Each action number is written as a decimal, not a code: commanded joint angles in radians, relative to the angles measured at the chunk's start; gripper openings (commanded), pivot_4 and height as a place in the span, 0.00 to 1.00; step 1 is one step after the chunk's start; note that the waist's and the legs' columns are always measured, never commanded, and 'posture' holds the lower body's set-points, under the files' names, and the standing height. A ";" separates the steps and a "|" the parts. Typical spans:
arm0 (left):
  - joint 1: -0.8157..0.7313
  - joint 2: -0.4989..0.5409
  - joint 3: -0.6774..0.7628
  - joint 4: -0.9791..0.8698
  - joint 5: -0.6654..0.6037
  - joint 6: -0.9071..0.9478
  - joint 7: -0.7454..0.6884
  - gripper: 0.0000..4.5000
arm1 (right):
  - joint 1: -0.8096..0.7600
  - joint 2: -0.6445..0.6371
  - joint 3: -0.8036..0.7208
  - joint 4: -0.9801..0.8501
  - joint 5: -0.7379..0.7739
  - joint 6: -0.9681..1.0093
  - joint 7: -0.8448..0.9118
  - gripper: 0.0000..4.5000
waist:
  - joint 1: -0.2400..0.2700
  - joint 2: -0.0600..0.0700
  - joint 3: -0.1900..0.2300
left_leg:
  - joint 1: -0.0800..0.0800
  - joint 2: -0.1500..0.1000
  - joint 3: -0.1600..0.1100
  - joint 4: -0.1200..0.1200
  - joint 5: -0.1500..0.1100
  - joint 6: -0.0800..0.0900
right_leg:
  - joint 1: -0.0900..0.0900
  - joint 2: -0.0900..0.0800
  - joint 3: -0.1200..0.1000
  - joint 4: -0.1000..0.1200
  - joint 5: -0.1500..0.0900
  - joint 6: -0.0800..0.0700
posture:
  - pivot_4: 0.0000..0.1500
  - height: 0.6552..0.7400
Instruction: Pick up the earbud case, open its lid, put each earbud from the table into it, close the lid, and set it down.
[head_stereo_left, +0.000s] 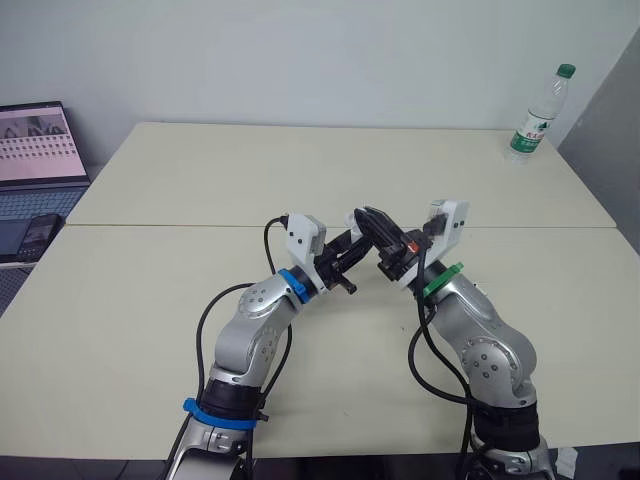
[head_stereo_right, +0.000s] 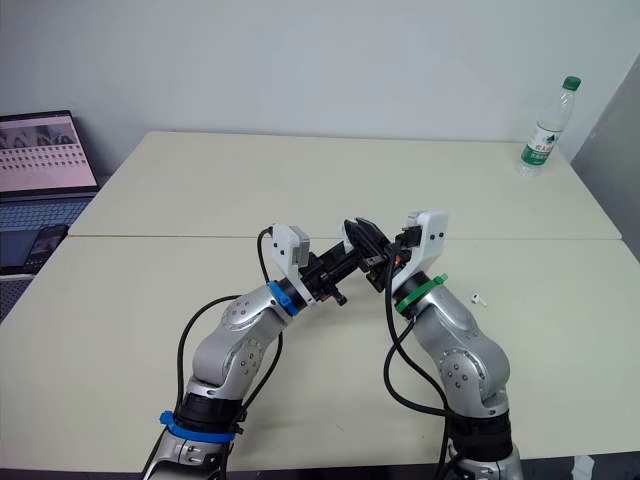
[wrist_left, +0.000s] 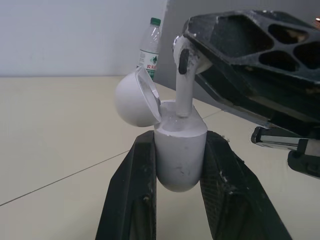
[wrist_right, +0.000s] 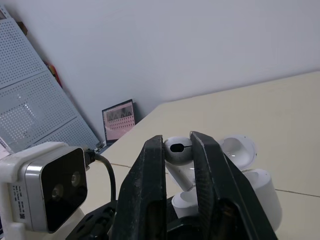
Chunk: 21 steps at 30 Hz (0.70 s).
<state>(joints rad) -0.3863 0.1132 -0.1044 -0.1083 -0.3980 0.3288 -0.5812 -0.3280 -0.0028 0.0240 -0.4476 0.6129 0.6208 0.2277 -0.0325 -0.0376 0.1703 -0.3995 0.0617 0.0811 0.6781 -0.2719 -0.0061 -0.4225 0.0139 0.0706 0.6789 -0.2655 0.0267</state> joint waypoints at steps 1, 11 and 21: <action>-0.024 -0.009 0.008 -0.038 -0.023 -0.012 -0.009 0.18 | 0.005 0.001 0.006 -0.012 0.003 -0.014 -0.003 0.08 | 0.000 0.000 0.000 | 0.000 0.000 0.000 0.000 0.000 0.000 | 0.000 0.000 0.000 0.000 0.000 0.000 | 1.00 0.95; -0.027 -0.013 0.002 -0.034 -0.026 -0.020 -0.010 0.18 | 0.007 0.004 0.018 0.002 0.001 -0.009 -0.013 0.08 | 0.000 0.000 0.000 | 0.000 0.000 0.000 0.000 0.000 0.000 | 0.000 0.000 0.000 0.000 0.000 0.000 | 1.00 0.95; -0.025 -0.014 0.005 -0.030 -0.027 -0.025 -0.009 0.18 | 0.006 0.000 0.005 -0.009 0.019 0.006 -0.021 0.56 | 0.000 0.000 0.000 | 0.000 0.000 0.000 0.000 0.000 0.000 | 0.000 0.000 0.000 0.000 0.000 0.000 | 1.00 0.95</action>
<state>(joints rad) -0.3870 0.1120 -0.1024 -0.0941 -0.4093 0.3288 -0.5792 -0.3238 -0.0017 0.0398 -0.4359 0.6222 0.6239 0.2152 -0.0326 -0.0376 0.1703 -0.3996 0.0618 0.0809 0.6781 -0.2719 -0.0061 -0.4225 0.0139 0.0706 0.6787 -0.2655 0.0267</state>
